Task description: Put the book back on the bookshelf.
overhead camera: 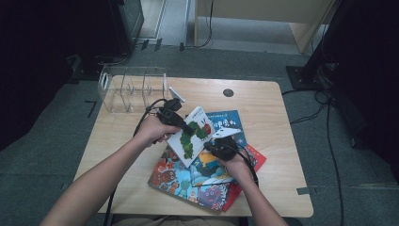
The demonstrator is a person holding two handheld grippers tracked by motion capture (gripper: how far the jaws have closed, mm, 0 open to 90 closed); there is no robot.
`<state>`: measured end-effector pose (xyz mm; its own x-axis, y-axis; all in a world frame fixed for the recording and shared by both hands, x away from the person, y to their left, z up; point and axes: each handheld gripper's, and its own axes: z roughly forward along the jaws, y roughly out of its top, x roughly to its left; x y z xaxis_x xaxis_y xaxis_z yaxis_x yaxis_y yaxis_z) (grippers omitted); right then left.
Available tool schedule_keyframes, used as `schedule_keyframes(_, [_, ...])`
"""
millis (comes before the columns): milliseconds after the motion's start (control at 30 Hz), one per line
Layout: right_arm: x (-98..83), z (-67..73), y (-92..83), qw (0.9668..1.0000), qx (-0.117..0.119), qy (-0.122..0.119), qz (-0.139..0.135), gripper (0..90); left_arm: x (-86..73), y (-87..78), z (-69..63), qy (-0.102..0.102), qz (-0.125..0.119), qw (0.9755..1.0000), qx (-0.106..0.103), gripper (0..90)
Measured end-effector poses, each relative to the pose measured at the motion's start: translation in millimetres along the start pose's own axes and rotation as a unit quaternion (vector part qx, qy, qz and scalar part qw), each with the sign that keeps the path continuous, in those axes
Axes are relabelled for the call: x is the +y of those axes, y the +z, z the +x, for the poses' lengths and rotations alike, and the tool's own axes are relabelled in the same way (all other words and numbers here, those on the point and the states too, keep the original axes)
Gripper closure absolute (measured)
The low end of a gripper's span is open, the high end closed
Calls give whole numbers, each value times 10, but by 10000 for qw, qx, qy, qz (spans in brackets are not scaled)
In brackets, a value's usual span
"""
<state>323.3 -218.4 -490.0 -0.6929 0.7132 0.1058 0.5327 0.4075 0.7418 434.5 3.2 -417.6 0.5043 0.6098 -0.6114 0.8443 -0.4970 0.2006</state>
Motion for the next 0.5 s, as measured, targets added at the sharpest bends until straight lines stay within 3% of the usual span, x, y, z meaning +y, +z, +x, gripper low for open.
schedule_keyframes(133, [1,-1,1,10000,25,-22,0,864,24,-7,-14,-98,117,9999,25,769])
schedule_keyframes(333, [8,-2,9,10000,42,-44,2,866,48,-22,-105,39,265,9994,233,771])
schedule_keyframes(500, [13,-7,17,9999,45,-93,-6,866,32,-38,-98,0,348,9991,221,771])
